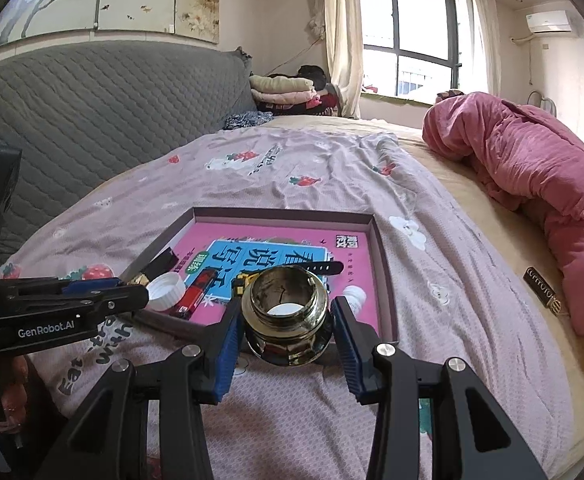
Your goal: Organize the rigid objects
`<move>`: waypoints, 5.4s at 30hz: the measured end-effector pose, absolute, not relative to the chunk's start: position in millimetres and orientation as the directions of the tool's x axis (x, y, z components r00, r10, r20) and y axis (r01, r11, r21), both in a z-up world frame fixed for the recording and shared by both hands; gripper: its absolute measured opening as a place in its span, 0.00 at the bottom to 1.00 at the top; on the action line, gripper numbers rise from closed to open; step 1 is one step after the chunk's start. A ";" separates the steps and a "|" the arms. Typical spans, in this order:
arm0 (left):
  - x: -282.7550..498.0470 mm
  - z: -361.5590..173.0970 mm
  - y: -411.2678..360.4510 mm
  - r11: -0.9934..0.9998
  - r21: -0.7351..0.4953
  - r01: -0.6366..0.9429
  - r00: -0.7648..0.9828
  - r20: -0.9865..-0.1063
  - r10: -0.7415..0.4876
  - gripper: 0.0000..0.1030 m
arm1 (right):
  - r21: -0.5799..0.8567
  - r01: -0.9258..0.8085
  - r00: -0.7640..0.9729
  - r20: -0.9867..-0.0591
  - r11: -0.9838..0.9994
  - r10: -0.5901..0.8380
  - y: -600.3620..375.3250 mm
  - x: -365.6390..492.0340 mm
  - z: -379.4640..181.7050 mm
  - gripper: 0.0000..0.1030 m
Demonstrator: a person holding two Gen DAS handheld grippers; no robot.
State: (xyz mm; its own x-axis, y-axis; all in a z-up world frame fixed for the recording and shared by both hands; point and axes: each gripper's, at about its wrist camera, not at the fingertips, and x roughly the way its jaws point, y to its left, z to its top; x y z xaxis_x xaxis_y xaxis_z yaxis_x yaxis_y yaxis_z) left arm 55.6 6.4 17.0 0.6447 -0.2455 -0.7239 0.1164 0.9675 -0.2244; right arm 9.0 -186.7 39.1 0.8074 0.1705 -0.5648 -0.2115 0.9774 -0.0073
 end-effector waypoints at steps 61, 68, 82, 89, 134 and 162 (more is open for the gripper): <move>124.4 -21.7 -26.3 0.972 -0.206 0.113 0.609 -0.758 -0.232 0.36 | -0.083 -0.151 0.822 -0.564 0.985 0.078 -226.2 65.4 8.6 0.43; 127.5 -34.5 -36.4 0.972 -0.190 0.136 0.595 -0.769 -0.234 0.36 | -0.032 -0.161 0.797 -0.594 0.986 0.110 -230.4 69.1 -5.0 0.43; 126.0 -34.9 -43.0 0.975 -0.153 0.162 0.607 -0.763 -0.221 0.36 | -0.014 -0.172 0.762 -0.636 0.985 0.124 -226.4 73.8 -23.4 0.43; 125.9 -34.7 -45.4 0.975 -0.143 0.169 0.606 -0.765 -0.217 0.36 | -0.013 -0.171 0.757 -0.642 0.985 0.123 -226.7 75.1 -25.8 0.43; 88.2 -7.8 -25.8 0.988 -0.112 0.110 0.638 -0.754 -0.157 0.69 | 0.040 -0.142 0.775 -0.617 0.989 0.137 -209.7 30.1 13.0 0.61; -2.5 31.6 -6.9 1.000 -0.024 0.010 0.662 -0.749 -0.024 0.72 | 0.046 -0.099 0.738 -0.666 0.994 0.104 -188.7 -34.7 34.4 0.63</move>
State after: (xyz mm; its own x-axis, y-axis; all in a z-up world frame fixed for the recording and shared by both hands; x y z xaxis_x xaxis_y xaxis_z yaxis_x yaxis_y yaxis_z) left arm -2.5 -6.9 31.6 0.6622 -0.0242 -0.7489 0.0099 0.9997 -0.0236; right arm -34.7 -188.7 34.4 0.7384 0.1045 -0.6663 -0.0989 0.9940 0.0464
